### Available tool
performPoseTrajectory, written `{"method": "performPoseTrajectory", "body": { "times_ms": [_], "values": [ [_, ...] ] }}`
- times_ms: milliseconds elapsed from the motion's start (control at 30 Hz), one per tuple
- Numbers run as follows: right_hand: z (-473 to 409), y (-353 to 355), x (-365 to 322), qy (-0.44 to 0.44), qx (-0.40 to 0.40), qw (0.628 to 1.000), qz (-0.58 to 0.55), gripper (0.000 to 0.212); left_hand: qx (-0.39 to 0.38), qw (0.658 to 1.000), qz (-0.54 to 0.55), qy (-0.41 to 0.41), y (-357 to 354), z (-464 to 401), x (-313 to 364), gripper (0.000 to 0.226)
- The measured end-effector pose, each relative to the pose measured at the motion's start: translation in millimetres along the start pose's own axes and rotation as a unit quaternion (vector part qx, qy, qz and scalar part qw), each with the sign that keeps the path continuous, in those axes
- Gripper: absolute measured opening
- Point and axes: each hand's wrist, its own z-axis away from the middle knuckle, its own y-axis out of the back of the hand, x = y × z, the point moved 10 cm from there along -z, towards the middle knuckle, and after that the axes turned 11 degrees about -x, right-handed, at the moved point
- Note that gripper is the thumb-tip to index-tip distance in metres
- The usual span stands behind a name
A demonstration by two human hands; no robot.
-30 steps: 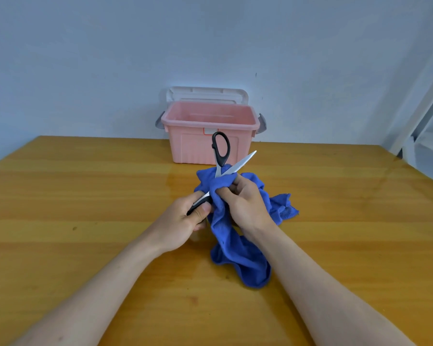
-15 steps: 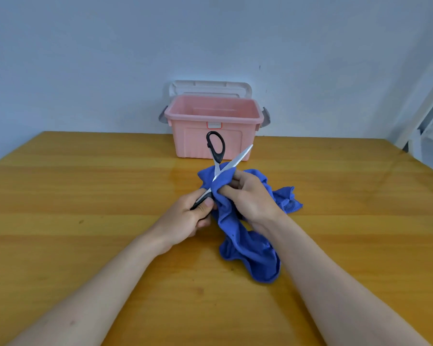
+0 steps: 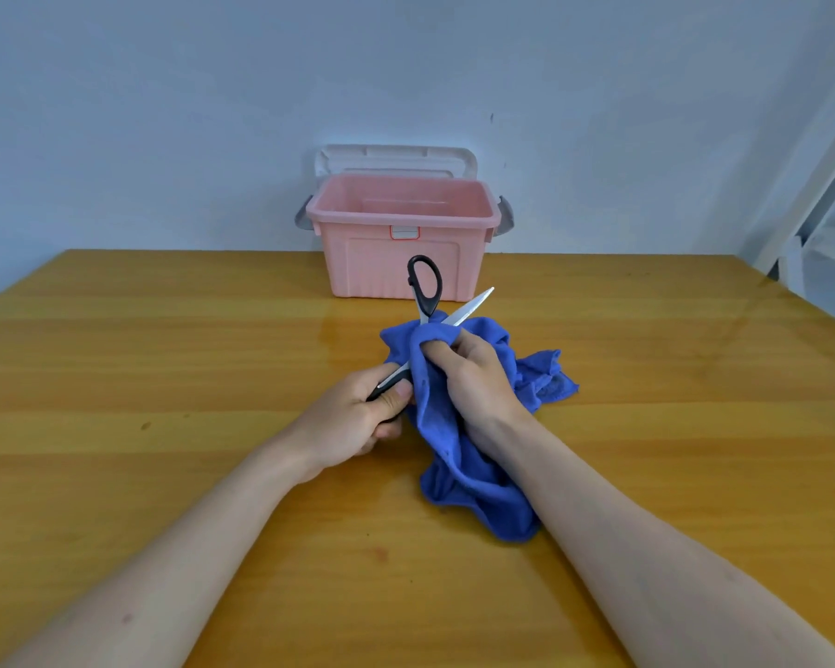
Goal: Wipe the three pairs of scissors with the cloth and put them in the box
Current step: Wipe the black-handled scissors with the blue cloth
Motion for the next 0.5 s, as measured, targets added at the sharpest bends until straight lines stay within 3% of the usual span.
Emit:
{"method": "performPoseTrajectory", "body": {
  "times_ms": [67,167,367,500],
  "values": [
    [-1.6,-1.2,1.5,0.001,-0.021,0.999,-0.024,0.019,-0.001,1.000,0.003,0.002,1.9,0.0,-1.5,0.017],
    [-1.9,2.8,0.6,0.011,-0.018,0.999,-0.026,0.012,-0.002,1.000,0.008,-0.001,1.4,-1.3,-1.7,0.017],
    [-6.3,6.3,-0.2,0.004,0.050,0.998,0.045,0.053,-0.001,1.000,0.028,-0.003,1.3,-3.1,-2.5,0.019],
    [-12.6,1.0,-1.1,0.005,0.012,1.000,0.022,0.029,0.008,0.999,0.043,-0.002,5.0,-4.0,-4.2,0.016]
  ]
}}
